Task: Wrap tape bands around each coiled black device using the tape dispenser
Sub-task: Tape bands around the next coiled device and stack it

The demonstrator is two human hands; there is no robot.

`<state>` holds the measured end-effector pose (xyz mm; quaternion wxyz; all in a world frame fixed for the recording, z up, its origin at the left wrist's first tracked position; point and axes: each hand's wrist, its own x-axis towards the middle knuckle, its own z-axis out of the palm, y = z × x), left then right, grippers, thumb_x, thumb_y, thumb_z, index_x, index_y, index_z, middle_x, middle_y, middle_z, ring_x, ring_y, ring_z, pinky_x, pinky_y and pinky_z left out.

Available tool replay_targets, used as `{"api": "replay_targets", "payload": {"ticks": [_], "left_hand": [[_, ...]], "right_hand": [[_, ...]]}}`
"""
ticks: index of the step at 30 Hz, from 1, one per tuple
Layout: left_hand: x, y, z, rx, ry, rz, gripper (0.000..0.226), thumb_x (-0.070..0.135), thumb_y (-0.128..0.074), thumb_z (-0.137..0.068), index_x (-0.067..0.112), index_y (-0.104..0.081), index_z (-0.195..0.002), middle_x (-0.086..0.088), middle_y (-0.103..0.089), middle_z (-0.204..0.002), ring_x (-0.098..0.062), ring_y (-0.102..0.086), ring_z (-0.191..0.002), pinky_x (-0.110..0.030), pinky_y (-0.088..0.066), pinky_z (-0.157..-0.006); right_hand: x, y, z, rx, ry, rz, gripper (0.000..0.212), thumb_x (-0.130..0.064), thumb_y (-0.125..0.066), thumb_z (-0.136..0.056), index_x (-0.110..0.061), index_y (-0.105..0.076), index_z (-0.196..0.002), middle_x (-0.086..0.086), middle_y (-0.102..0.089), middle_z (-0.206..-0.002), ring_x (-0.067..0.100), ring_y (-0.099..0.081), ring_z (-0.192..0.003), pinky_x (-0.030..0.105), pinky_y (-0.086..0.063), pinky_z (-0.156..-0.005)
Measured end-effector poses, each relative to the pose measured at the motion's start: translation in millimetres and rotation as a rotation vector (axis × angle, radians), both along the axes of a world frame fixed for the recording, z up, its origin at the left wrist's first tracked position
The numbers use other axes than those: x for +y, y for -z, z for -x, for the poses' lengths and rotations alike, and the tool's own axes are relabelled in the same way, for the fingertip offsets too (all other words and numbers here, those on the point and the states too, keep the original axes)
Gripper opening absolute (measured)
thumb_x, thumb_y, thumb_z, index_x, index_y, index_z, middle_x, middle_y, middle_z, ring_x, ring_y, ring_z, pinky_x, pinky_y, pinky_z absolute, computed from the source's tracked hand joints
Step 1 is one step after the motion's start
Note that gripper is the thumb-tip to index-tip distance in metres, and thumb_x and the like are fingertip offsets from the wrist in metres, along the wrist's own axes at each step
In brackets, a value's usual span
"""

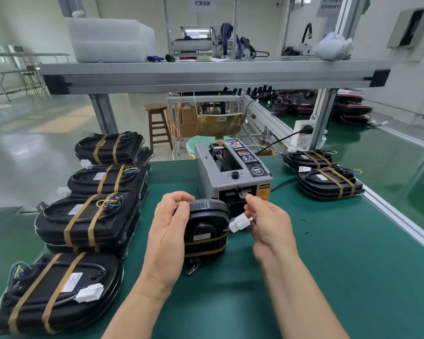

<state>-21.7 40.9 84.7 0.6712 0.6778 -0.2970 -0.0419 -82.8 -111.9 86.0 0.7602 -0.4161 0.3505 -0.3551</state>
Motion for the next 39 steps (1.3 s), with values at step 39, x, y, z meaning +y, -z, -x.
{"api": "replay_targets", "payload": {"ticks": [39], "left_hand": [[-11,-4,11,-0.015,-0.146,-0.042,0.025,0.045,-0.043,-0.089,0.034,-0.064,-0.091,0.012,-0.061,-0.099,-0.007,-0.055,-0.103,-0.037,-0.045,-0.094]], "right_hand": [[65,-25,9,-0.058,-0.024,0.405,0.025,-0.011,-0.078,-0.078,-0.025,-0.074,-0.058,-0.018,-0.059,-0.108,0.029,-0.058,-0.113,0.052,-0.054,-0.093]]}}
